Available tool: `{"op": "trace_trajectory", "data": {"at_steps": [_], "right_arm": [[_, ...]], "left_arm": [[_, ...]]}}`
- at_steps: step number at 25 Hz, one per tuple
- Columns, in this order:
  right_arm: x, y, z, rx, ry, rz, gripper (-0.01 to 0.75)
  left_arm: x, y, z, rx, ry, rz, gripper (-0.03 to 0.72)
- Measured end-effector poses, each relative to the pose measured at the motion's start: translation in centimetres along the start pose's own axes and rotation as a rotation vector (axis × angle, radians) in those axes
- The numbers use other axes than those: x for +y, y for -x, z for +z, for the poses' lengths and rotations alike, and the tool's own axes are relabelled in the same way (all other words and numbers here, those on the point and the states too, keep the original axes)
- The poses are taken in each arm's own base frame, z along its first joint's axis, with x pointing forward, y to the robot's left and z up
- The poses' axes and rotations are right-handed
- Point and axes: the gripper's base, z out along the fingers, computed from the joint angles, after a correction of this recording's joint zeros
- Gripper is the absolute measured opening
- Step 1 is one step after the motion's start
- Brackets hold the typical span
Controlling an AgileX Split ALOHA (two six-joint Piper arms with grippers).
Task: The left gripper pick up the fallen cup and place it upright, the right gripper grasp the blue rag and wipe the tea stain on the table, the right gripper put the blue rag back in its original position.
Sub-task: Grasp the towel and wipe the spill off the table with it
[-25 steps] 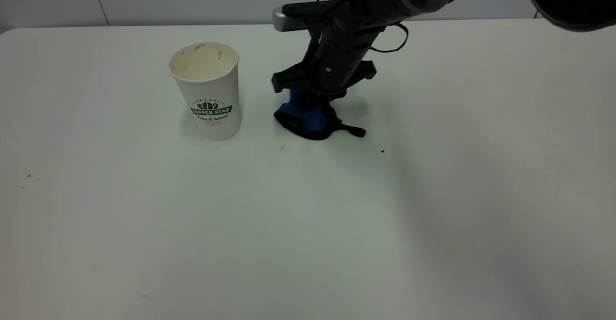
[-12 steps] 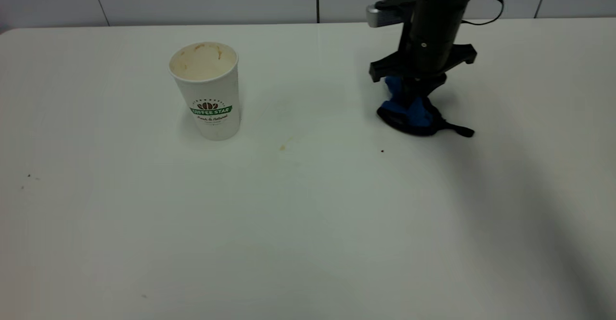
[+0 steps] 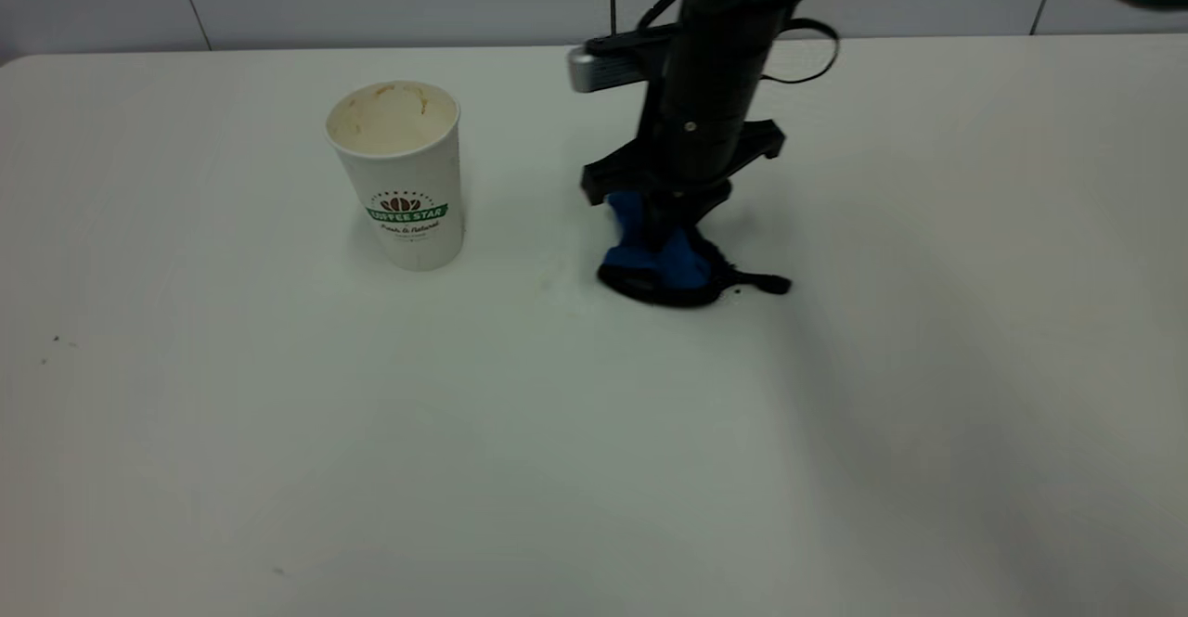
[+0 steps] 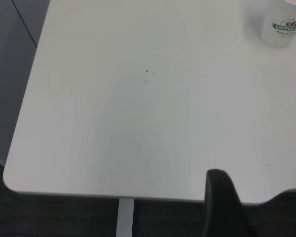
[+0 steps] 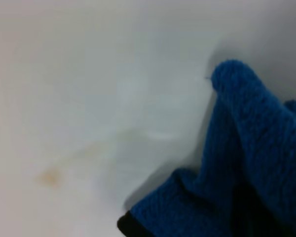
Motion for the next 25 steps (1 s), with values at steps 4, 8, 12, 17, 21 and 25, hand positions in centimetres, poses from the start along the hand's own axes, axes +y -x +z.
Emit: {"op": "trace_trajectory", "data": {"at_steps": [4,8,12,17,21,25], "right_arm": [[4.9,-0.2,0.3,-0.037,0.035,-0.057,0.085],[7.7,-0.7,0.4,-0.045,0.055,-0.074,0.085],[8.0,-0.4,0.3,-0.08,0.051,-0.072,0.085],[6.1,0.9,0.2,-0.188,-0.003,-0.035,0.085],[3.1,1.5,0.0,-0.214,-0.073,-0.013,0.085],[-2.1,1.1,-0.2,-0.121,-0.173,0.037,0.085]], "left_arm": [[0.0,0.0,0.0,0.0,0.0,0.0,0.416],[0.0,0.0,0.0,0.0,0.0,0.0,0.416],[0.0,0.0,0.0,0.0,0.0,0.0,0.416],[0.0,0.0,0.0,0.001,0.0,0.0,0.416],[0.0,0.0,0.0,0.001,0.0,0.0,0.416],[0.0,0.0,0.0,0.001,0.0,0.0,0.416]]}}
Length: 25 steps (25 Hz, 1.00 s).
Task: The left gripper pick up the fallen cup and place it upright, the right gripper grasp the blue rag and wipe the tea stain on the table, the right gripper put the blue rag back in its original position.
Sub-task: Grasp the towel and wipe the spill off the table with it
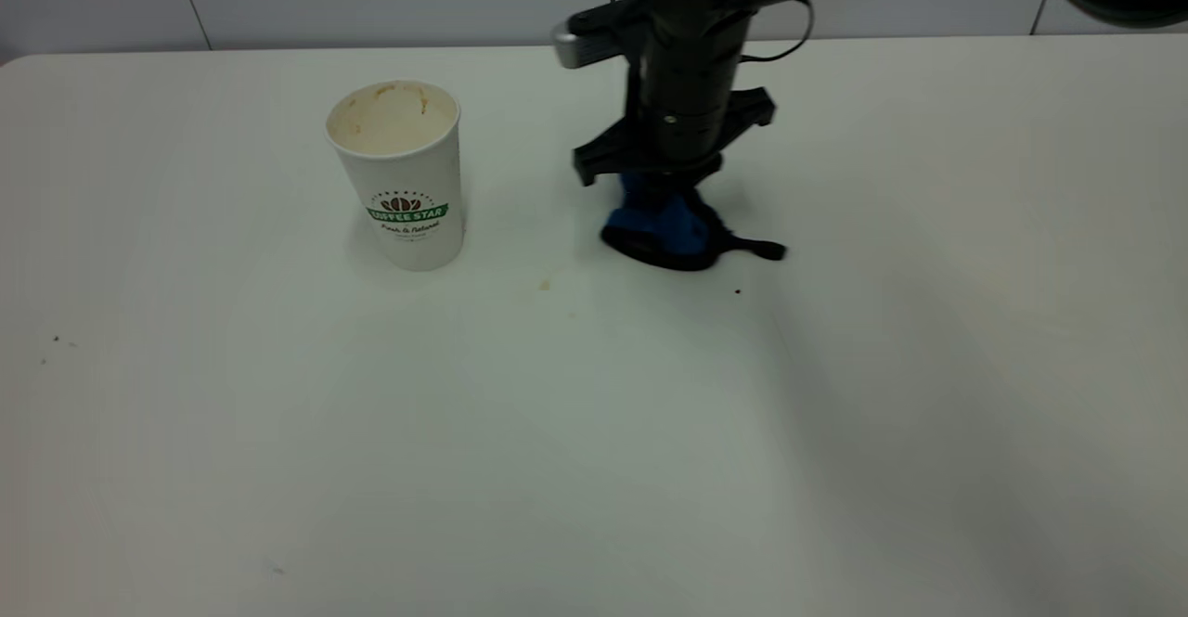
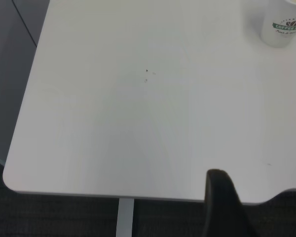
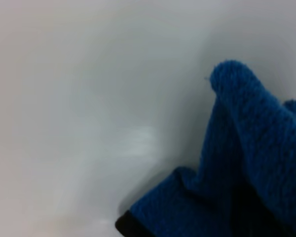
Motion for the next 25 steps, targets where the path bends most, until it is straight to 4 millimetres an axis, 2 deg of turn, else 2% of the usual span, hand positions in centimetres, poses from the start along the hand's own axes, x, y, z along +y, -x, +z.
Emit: {"op": "trace_trajectory", "data": {"at_steps": [4,8,12,15,18,22,25], "right_arm": [[-6.1,-0.8,0.1,0.134,-0.089,0.061,0.085],[-11.9,-0.9,-1.3,0.196,-0.129,0.108,0.085],[-17.3,-1.5,-2.5,0.232,-0.121,0.195,0.085],[-20.5,-2.6,-2.8,0.27,-0.077,0.258,0.085],[-22.1,-3.2,-2.9,0.28,-0.046,0.283,0.088],[-22.1,-3.2,-2.9,0.282,-0.041,0.273,0.111],[-21.9,-3.4,-2.7,0.292,-0.036,0.274,0.157]], "left_arm": [[0.0,0.0,0.0,0.0,0.0,-0.001,0.416],[0.0,0.0,0.0,0.0,0.0,-0.001,0.416],[0.0,0.0,0.0,0.0,0.0,-0.001,0.416],[0.0,0.0,0.0,0.0,0.0,-0.001,0.416],[0.0,0.0,0.0,0.0,0.0,-0.001,0.416],[0.0,0.0,0.0,0.0,0.0,-0.001,0.416],[0.0,0.0,0.0,0.0,0.0,-0.001,0.416]]}}
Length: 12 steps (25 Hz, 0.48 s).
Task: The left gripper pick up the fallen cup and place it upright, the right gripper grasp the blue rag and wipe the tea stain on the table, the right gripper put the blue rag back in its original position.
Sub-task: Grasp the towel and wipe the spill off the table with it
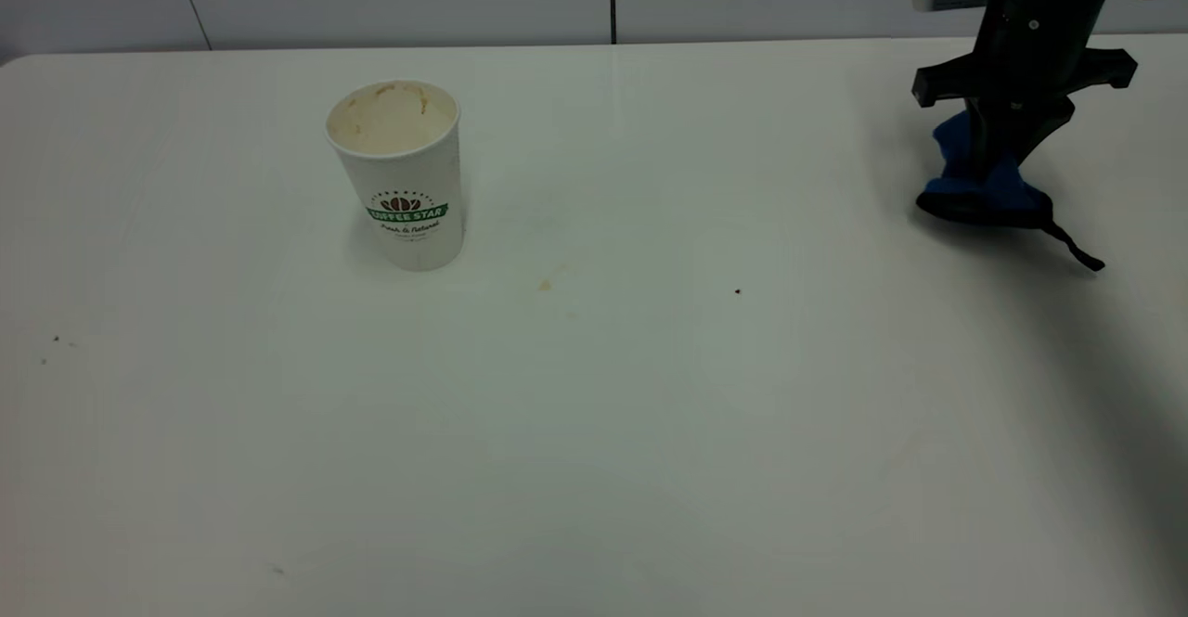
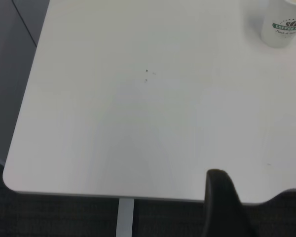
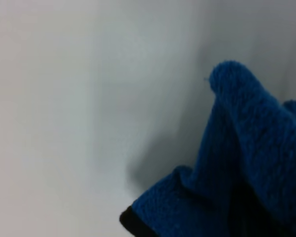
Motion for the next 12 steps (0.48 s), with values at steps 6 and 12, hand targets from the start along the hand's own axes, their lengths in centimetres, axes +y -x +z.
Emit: {"op": "trace_trajectory", "data": {"at_steps": [6,12], "right_arm": [[0.1,-0.36,0.82,0.026,0.009,0.006,0.43],[0.23,-0.79,0.04,0.086,0.025,-0.004,0.715]], "left_arm": [[0.0,0.0,0.0,0.0,0.0,0.001,0.416],[0.0,0.0,0.0,0.0,0.0,0.002,0.416]]}}
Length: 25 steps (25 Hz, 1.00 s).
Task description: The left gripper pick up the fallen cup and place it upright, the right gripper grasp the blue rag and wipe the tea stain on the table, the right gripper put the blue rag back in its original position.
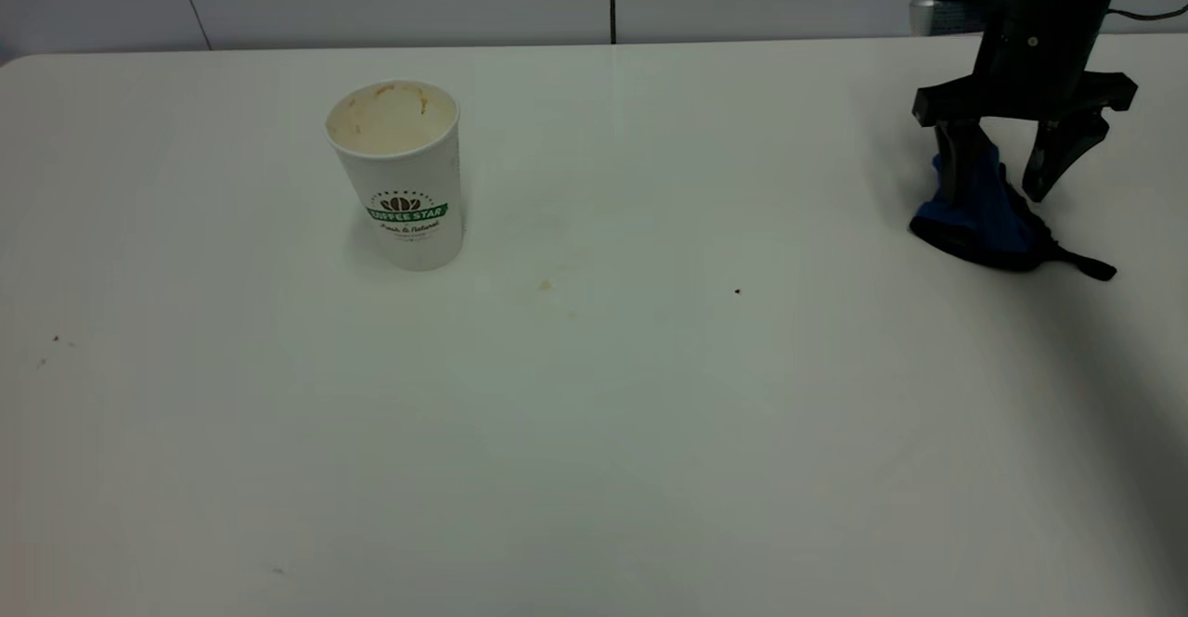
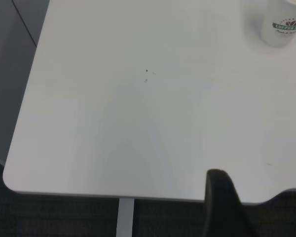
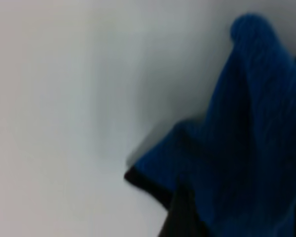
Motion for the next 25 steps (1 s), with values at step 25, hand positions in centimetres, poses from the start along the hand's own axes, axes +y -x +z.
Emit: {"op": "trace_trajectory", "data": {"at_steps": [25], "right_arm": [[2.6,-20.3,-25.5,-0.046,0.041,-0.026,0.708]], "left_arm": [[0.0,0.0,0.0,0.0,0.0,0.001,0.416]]}}
